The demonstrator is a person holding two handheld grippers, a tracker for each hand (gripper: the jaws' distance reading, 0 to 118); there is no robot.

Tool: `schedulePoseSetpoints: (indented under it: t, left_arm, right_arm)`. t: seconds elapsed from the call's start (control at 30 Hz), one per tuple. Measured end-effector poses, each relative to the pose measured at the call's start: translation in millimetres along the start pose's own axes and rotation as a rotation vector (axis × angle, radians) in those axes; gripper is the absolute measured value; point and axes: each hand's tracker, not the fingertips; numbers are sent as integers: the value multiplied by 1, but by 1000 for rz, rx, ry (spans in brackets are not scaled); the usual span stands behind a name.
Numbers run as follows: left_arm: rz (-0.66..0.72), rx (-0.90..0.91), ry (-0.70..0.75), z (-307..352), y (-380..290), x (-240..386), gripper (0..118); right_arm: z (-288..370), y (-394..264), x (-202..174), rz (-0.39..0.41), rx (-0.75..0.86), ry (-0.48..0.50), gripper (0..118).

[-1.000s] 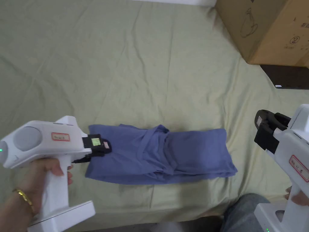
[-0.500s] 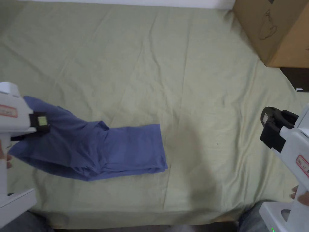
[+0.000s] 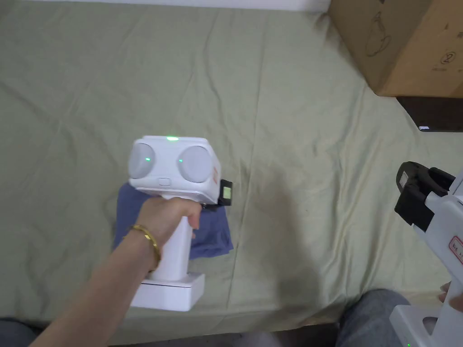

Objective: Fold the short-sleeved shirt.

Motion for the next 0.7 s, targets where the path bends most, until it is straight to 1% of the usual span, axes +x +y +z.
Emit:
schedulePoseSetpoints:
  t: [0.1, 0.17, 0.23, 0.27, 0.3, 0.33, 0.37, 0.43, 0.5, 0.53, 0.57, 0.6, 0.7]
  left_arm:
    - [-16, -74, -76, -37, 1, 18, 68]
    - [-5, -100, -145, -46, 0, 23, 69]
    - [49, -126, -168, -40, 5, 20, 68]
    - [78, -97, -196, -29, 9, 15, 68]
    - [102, -22, -249, -16, 15, 3, 66]
    - [114, 46, -276, -1, 19, -6, 64]
    - [119, 123, -277, 16, 22, -14, 58]
    - [115, 294, -226, 47, 20, -30, 32]
    - [90, 423, -127, 61, 15, -40, 5]
    - [86, 455, -65, 61, 11, -42, 3]
    - [82, 473, -27, 66, 2, -41, 0]
    - [81, 471, -7, 59, -2, -42, 0]
    - [69, 413, -10, 27, -20, -37, 0]
  right_arm:
    - [4, -3, 6, -8, -8, -26, 0]
    - [5, -3, 9, -5, -15, -36, 0]
    - [6, -4, 11, -5, -18, -43, 0]
    - [6, -4, 11, -7, -18, -45, 0]
    - [6, -3, 11, -9, -17, -45, 0]
    - [6, -3, 11, -11, -15, -44, 0]
    - [4, -2, 11, -11, -15, -41, 0]
    - [1, -1, 8, -9, -15, -31, 0]
    - [0, 0, 3, -4, -8, -18, 0]
    - [-1, 1, 1, -2, -7, -9, 0]
    - [-2, 1, -2, 0, -7, -2, 0]
    - [-3, 1, -4, 1, -7, 3, 0]
    - [-5, 0, -8, 5, -10, 18, 0]
